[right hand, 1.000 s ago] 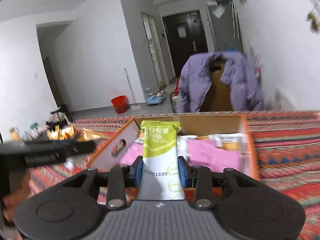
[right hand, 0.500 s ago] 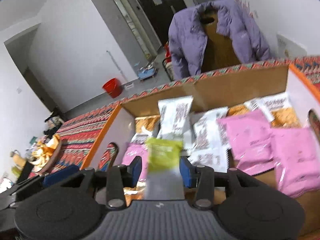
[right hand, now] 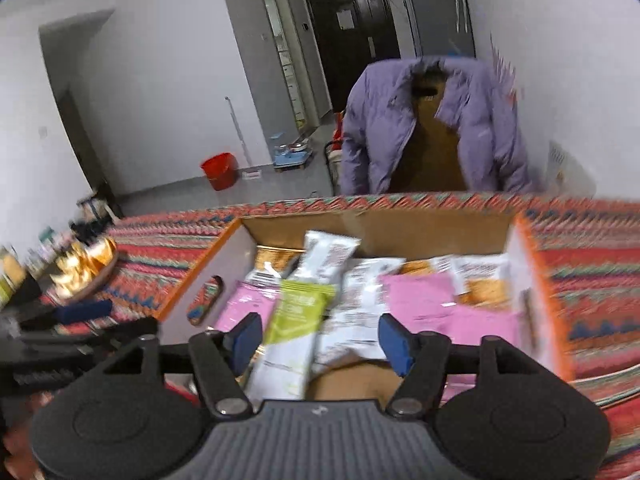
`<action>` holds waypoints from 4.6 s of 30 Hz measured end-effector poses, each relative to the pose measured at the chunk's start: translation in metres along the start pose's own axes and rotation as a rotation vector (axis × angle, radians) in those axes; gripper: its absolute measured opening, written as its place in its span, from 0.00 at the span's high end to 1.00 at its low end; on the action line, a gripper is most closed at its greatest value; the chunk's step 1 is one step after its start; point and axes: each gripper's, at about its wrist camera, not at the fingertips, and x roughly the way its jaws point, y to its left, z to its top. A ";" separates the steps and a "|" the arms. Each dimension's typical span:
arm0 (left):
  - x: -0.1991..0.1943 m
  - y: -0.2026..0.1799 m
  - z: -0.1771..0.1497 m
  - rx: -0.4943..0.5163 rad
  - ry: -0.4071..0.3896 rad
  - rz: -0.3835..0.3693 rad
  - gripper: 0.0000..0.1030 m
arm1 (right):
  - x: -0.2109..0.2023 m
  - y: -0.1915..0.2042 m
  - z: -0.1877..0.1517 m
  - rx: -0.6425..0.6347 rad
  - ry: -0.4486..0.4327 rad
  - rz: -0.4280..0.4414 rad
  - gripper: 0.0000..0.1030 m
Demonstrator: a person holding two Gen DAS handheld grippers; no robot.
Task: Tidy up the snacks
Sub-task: 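Open both tools to drop the packet and bar into the box, then move both open tools back to the snack pile, then grasp a lime-green bar with the left tool while the right tool grasps an oat crisp packet, then carry the held lime-green bar and oat crisp packet over the box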
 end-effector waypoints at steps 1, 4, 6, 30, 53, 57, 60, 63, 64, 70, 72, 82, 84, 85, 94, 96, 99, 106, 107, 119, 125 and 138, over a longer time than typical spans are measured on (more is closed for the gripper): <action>-0.006 -0.002 0.001 0.003 0.000 0.005 0.15 | -0.011 -0.002 -0.001 -0.030 -0.002 -0.030 0.30; -0.031 -0.004 0.003 0.007 -0.011 0.015 0.09 | -0.041 -0.012 -0.003 -0.070 -0.009 -0.096 0.21; -0.049 -0.006 0.002 0.018 -0.029 0.017 0.05 | -0.061 -0.022 -0.006 -0.070 -0.025 -0.128 0.16; -0.199 -0.045 -0.127 0.042 -0.166 0.078 0.01 | -0.213 0.030 -0.151 -0.226 -0.187 -0.092 0.10; -0.277 -0.021 -0.274 -0.067 -0.099 0.122 0.01 | -0.271 0.059 -0.307 -0.142 -0.222 -0.084 0.06; -0.278 -0.018 -0.281 -0.069 -0.090 0.134 0.01 | -0.268 0.060 -0.312 -0.130 -0.209 -0.070 0.06; -0.272 -0.016 -0.281 -0.079 -0.069 0.138 0.01 | -0.263 0.062 -0.311 -0.135 -0.193 -0.072 0.06; -0.262 -0.015 -0.276 -0.077 -0.054 0.138 0.01 | -0.257 0.061 -0.306 -0.131 -0.181 -0.070 0.06; -0.258 -0.016 -0.274 -0.075 -0.046 0.139 0.01 | -0.254 0.061 -0.303 -0.127 -0.178 -0.070 0.06; -0.227 -0.017 -0.252 -0.086 -0.022 0.111 0.01 | -0.231 0.057 -0.278 -0.121 -0.150 -0.067 0.06; -0.211 -0.019 -0.243 -0.075 0.000 0.110 0.01 | -0.222 0.054 -0.268 -0.106 -0.140 -0.062 0.06; -0.133 -0.031 -0.202 -0.030 0.068 0.040 0.08 | -0.152 0.040 -0.206 -0.047 -0.054 -0.021 0.09; -0.121 -0.032 -0.196 -0.028 0.078 0.030 0.19 | -0.134 0.038 -0.191 -0.050 -0.034 -0.014 0.14; -0.113 -0.031 -0.193 -0.034 0.085 0.029 0.21 | -0.124 0.038 -0.184 -0.051 -0.024 -0.007 0.14; -0.074 -0.024 -0.176 -0.056 0.092 0.070 0.62 | -0.035 0.044 -0.120 -0.059 0.046 0.084 0.22; -0.070 -0.020 -0.171 -0.061 0.098 0.063 0.64 | -0.016 0.050 -0.110 -0.068 0.067 0.097 0.26; -0.069 -0.013 -0.166 -0.076 0.096 0.070 0.65 | 0.007 0.057 -0.104 -0.075 0.096 0.111 0.29; -0.075 0.000 -0.159 -0.098 0.075 0.101 0.65 | 0.019 0.064 -0.110 -0.086 0.106 0.127 0.49; -0.077 0.000 -0.158 -0.102 0.076 0.102 0.65 | 0.016 0.064 -0.110 -0.094 0.101 0.122 0.50; -0.147 -0.025 -0.151 -0.086 -0.032 0.073 0.65 | -0.097 0.057 -0.127 -0.126 -0.042 0.062 0.55; -0.191 -0.046 -0.169 -0.082 -0.074 0.059 0.65 | -0.183 0.055 -0.160 -0.136 -0.126 0.019 0.55; -0.261 -0.075 -0.193 -0.053 -0.167 0.077 0.65 | -0.284 0.044 -0.216 -0.113 -0.229 -0.021 0.55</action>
